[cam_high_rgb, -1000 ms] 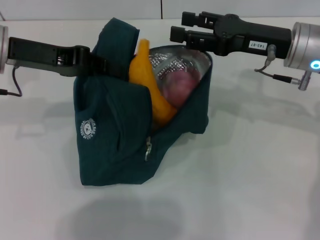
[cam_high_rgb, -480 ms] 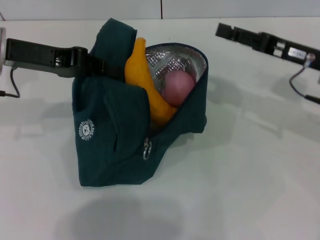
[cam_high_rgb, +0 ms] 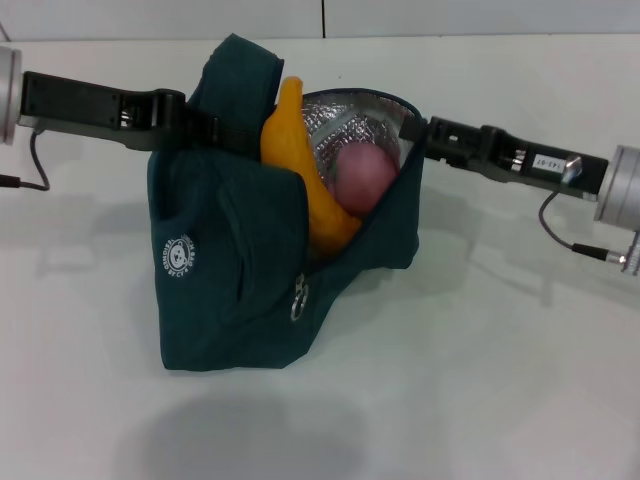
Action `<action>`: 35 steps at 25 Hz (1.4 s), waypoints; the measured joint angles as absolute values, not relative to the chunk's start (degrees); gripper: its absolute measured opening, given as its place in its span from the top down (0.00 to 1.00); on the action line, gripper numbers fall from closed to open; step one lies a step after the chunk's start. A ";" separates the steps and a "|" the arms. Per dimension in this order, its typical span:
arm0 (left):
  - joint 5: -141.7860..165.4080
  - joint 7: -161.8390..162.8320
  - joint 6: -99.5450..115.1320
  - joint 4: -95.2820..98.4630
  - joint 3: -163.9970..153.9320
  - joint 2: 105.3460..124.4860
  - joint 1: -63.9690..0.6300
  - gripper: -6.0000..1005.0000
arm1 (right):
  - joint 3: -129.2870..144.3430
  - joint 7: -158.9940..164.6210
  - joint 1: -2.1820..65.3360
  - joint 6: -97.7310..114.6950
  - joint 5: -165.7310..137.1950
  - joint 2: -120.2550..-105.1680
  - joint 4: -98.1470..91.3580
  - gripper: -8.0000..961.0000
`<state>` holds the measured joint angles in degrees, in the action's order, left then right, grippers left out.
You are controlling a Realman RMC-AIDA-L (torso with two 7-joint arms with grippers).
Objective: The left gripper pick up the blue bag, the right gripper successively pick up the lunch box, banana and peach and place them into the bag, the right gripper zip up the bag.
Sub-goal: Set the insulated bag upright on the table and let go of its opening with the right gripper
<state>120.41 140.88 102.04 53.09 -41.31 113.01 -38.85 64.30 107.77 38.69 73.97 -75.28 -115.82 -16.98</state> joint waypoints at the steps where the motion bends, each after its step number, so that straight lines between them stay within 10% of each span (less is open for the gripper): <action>1: 120.41 140.88 102.05 53.08 -41.31 113.02 -38.85 0.97 | 64.30 107.77 38.69 73.97 -75.28 -115.82 -16.98 0.14; 12: 120.49 140.88 102.04 53.09 -41.47 113.03 -38.98 0.97 | 67.83 104.32 39.22 73.13 -75.39 -115.85 -18.70 0.28; 25: 120.19 140.89 102.30 53.09 -42.10 113.03 -39.03 0.97 | 67.42 102.80 39.05 74.33 -74.95 -115.84 -18.70 0.89; 35: 117.86 141.03 104.14 53.08 -42.01 112.78 -38.83 0.97 | 66.85 98.47 35.89 80.96 -68.86 -115.38 -22.30 0.92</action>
